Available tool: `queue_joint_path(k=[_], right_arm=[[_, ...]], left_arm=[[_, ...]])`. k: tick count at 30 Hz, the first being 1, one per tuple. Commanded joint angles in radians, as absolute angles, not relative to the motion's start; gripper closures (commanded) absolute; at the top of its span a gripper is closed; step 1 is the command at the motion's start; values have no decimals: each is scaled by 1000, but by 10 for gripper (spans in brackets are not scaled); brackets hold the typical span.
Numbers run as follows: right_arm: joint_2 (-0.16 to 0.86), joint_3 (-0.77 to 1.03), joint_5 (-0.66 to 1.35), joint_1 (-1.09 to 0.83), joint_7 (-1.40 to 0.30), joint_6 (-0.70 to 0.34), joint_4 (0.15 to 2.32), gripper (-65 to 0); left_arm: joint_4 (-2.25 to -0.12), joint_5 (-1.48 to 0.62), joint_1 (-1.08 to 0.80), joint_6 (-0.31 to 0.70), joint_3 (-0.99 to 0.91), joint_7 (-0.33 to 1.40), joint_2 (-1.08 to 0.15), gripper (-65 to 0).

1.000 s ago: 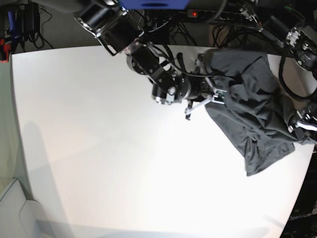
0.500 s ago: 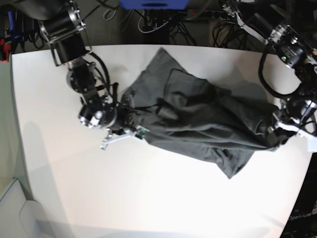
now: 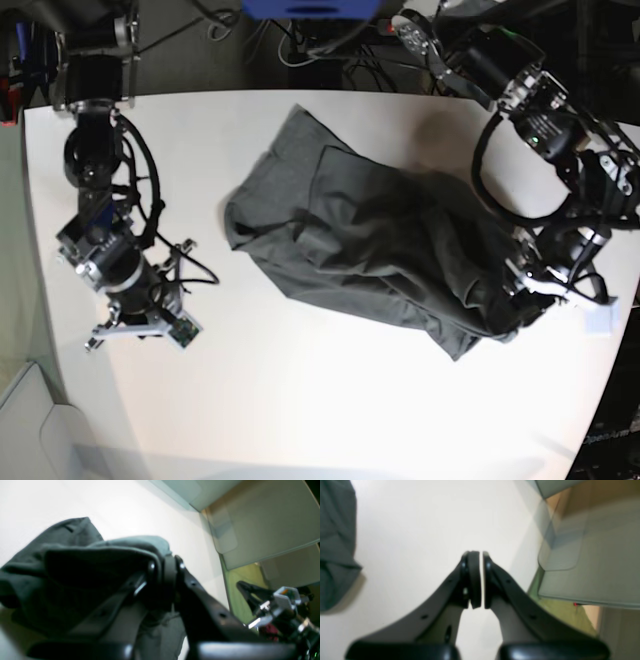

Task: Layout the t-shirt on the table in an organized manner, then fold the t-shirt properly
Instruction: 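Pull the grasped t-shirt edge away from the left gripper with the right gripper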

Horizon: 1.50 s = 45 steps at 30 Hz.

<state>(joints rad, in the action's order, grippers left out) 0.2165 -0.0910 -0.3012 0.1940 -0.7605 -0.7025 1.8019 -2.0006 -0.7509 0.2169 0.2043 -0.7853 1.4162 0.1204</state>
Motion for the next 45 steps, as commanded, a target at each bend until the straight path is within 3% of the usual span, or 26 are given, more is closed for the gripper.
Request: queue_joint_path(k=[1, 5, 14, 19, 30, 42, 45], right_arm=[[199, -97, -289, 193, -746, -698, 1828, 0], [156, -116, -289, 143, -748, -698, 1824, -11], [140, -387, -291, 193, -748, -698, 1675, -296], [77, -441, -291, 291, -746, -698, 1534, -379], [-38, -440, -291, 558, -685, -698, 1095, -386], [-24, -446, -291, 575, -538, -698, 855, -381], [-24, -447, -291, 575, -529, -698, 839, -307]], left_arm=[[-2015, -777, 232, 203, -782, 1396, 90, -2], [-2008, -831, 171, 202, -783, 1396, 15, -2], [-1934, -852, 36, 202, -774, 1396, -166, -2], [-1931, -852, -48, 203, -773, 1396, -225, -2], [-1931, -842, -148, 203, -773, 1396, -265, -2], [-1931, -842, -160, 203, -779, 1396, -294, -2], [-1931, -842, -156, 203, -779, 1396, -294, -2]])
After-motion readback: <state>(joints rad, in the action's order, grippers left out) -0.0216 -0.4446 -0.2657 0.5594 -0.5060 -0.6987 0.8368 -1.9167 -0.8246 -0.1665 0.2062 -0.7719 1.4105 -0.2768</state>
